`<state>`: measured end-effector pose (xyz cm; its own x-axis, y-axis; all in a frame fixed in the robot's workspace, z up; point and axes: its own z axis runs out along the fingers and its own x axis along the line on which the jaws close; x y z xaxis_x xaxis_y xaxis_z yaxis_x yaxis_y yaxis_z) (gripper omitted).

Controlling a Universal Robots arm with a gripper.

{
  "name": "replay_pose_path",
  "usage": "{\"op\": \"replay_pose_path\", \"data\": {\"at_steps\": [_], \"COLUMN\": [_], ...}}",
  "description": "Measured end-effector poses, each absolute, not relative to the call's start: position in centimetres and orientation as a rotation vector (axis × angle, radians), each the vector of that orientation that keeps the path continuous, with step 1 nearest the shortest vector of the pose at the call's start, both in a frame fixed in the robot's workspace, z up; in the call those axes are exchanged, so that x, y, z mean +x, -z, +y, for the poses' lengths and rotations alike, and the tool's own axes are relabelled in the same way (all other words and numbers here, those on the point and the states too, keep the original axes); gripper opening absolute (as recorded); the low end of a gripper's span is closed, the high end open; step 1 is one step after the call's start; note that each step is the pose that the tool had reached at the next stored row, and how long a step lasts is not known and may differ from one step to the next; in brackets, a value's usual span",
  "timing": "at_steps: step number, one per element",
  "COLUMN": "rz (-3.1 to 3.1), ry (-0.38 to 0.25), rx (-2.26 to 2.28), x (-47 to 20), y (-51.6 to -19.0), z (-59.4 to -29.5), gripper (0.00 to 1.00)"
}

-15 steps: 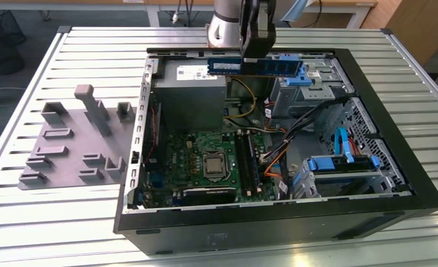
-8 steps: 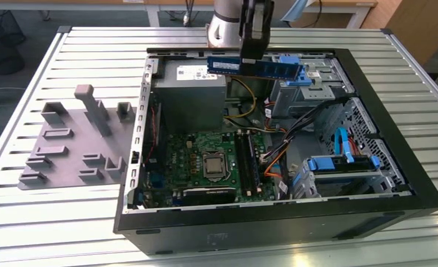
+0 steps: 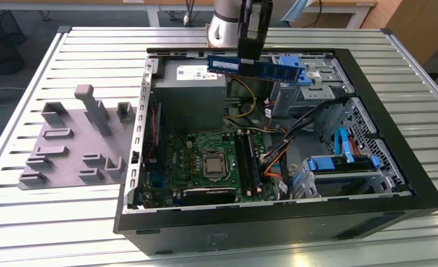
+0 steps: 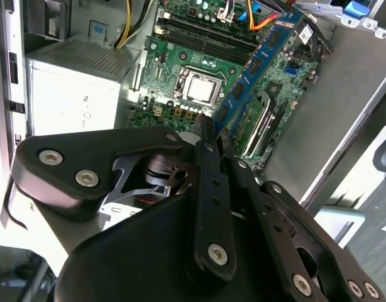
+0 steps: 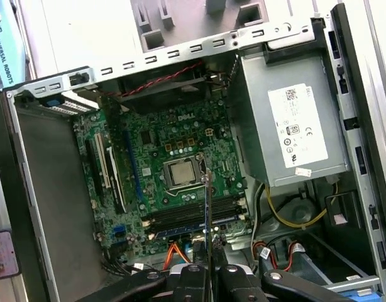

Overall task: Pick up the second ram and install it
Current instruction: 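Insert the second ram into the second slot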

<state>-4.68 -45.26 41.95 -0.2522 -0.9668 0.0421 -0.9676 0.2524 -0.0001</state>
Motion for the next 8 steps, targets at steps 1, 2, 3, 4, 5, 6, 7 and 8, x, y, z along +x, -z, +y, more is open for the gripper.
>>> {"op": "replay_pose_path", "data": {"at_steps": [1, 2, 3, 4, 5, 6, 7, 8], "rz": [-2.467, -2.475, -2.483, -2.491, -2.498, -2.507, -2.516, -2.524], "ry": [-0.04, -0.04, -0.04, -0.039, -0.039, -0.039, -0.039, -0.038], "rx": [1.89, 1.879, 1.868, 1.858, 1.848, 1.835, 1.824, 1.812], "x": [-4.68, -4.68, -4.68, -4.68, -4.68, -4.68, -4.68, -4.68], "y": [-41.94, -41.93, -41.92, -41.91, -41.9, -41.89, -41.88, -41.87], "z": [-45.26, -45.26, -45.26, -45.26, -45.26, -45.26, -45.26, -45.26], "gripper": [0.14, 0.14, 0.14, 0.14, 0.14, 0.14, 0.14, 0.14]}}
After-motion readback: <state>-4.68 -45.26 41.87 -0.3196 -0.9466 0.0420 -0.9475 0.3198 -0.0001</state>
